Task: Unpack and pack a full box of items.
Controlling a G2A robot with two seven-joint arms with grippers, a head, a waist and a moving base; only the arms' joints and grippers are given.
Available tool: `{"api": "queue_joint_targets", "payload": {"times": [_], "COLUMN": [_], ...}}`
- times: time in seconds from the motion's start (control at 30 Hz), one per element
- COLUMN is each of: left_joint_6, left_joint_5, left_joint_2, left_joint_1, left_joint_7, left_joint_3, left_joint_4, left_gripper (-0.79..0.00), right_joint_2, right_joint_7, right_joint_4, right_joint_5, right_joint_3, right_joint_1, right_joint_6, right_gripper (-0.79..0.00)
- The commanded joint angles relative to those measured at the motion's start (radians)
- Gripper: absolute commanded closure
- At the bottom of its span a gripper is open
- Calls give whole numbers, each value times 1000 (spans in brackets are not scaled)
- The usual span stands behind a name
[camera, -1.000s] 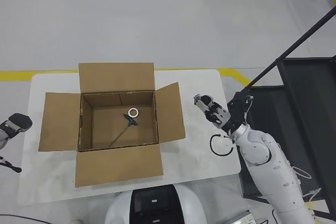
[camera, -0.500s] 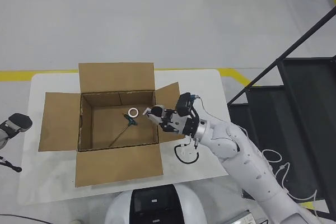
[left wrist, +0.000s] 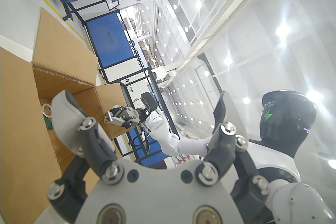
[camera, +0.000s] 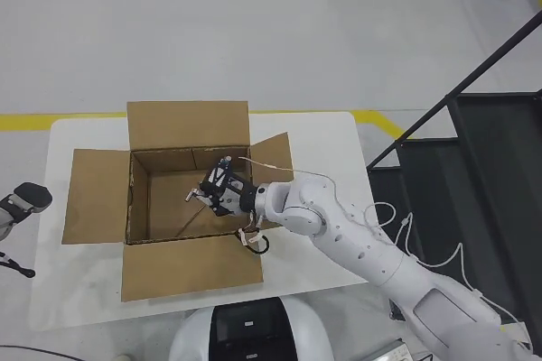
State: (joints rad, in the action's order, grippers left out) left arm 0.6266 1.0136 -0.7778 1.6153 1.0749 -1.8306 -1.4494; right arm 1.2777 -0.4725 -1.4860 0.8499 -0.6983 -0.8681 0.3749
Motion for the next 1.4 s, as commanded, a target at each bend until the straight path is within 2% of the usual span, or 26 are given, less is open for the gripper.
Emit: {"api": "queue_joint_targets", "payload": {"times": [0.0,0.17,0.37,0.53,0.73,0.93,1.1,1.27,1.37], "left_joint_6": [0,0,0,0,0,-56,-69,-4,-57], "left_joint_5": [0,0,0,0,0,-73,-141,-354,-416], "left_joint_2": [0,0,0,0,0,-2,-3,11,21], "left_joint_1": [0,0,0,0,0,-19,-62,-120,-147], "left_joint_7": [0,0,0,0,0,-71,-103,123,175], "left_joint_3": [0,0,0,0,0,-31,-42,-5,14], "left_joint_4": [0,0,0,0,0,35,109,154,159], "left_gripper": [-785,-785,-785,-785,-785,-785,-785,-785,-785], "right_joint_2": [14,47,55,25,-37,-93,-121,-134,-143], "right_joint_7": [9,54,127,192,105,-64,-72,-115,-187], "right_joint_4": [26,90,150,112,-59,-238,-263,-226,-189], "right_joint_5": [-7,-25,-43,-93,-187,-476,-635,-857,-881], "right_joint_3": [26,65,49,-51,-230,-441,-599,-679,-707], "right_joint_1": [18,55,64,10,-117,-291,-417,-510,-531], "right_joint_6": [1,-4,86,205,297,231,185,149,106], "right_gripper": [-785,-785,-785,-785,-785,-785,-785,-785,-785]}}
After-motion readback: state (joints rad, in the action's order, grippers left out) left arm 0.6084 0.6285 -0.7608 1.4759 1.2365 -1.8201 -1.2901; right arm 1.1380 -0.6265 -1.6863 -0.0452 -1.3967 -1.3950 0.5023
